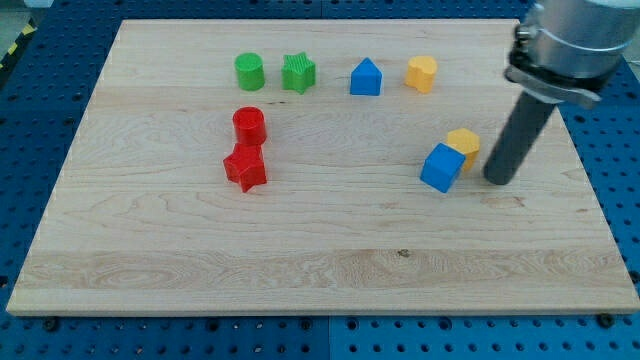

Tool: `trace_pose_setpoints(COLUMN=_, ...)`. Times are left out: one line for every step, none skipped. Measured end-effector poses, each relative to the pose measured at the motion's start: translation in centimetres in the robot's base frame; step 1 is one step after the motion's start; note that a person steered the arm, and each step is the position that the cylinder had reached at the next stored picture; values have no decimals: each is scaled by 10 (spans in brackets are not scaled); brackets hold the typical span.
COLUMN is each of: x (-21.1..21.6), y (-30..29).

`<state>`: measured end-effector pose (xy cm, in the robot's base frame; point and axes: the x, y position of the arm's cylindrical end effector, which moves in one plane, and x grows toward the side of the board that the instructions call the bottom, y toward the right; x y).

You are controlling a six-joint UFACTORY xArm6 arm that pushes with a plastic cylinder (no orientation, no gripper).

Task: Push the yellow hexagon up closer to the yellow heart

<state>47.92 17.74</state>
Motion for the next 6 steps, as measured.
trace_pose_setpoints(x=-16, y=-15)
trace_pose_setpoints(x=-45, y=-15)
trace_pose_setpoints(x=-51, y=-15)
trace_pose_setpoints(x=-52, y=1)
trace_pose_setpoints(x=-57, y=22)
trace_pose_setpoints(x=-57, y=30)
